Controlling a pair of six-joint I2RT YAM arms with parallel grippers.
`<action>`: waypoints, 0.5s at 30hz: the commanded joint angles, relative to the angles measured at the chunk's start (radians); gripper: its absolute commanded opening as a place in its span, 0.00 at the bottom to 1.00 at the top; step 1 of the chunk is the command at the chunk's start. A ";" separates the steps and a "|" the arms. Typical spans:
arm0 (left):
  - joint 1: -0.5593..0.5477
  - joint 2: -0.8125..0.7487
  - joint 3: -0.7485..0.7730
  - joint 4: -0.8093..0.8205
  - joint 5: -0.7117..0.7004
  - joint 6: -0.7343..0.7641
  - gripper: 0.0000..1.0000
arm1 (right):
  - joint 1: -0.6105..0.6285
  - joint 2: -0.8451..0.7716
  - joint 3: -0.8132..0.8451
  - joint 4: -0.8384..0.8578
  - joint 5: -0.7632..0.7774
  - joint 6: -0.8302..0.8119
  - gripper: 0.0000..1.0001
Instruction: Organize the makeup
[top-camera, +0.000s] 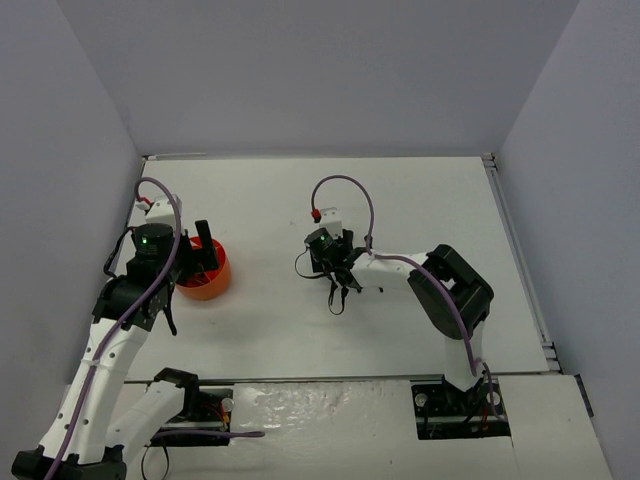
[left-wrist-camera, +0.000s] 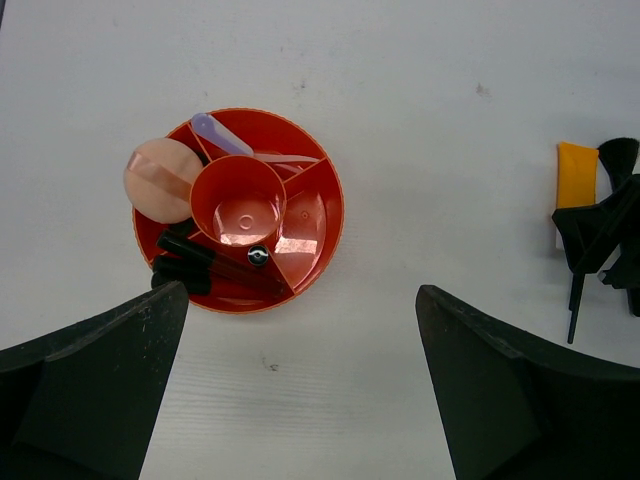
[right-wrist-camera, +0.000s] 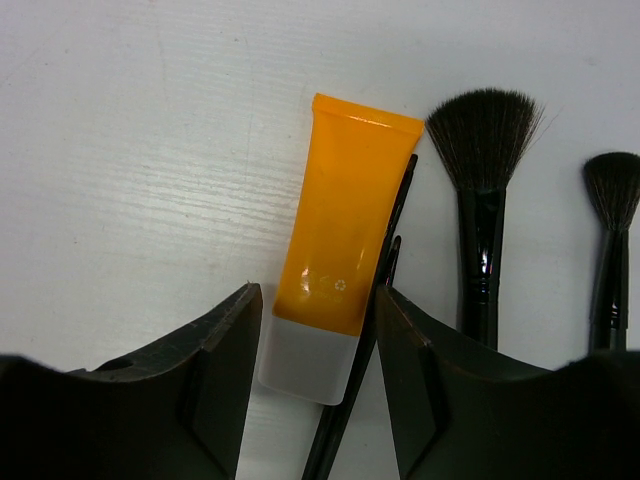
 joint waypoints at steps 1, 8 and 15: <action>0.010 -0.006 0.020 0.059 0.012 -0.006 0.97 | 0.009 0.009 0.045 0.013 0.028 0.018 0.46; 0.018 -0.006 0.016 0.062 0.024 -0.008 0.97 | 0.012 0.026 0.053 0.015 0.011 0.013 0.46; 0.028 -0.005 0.013 0.066 0.033 -0.009 0.97 | 0.034 0.025 0.052 0.054 -0.022 -0.043 0.42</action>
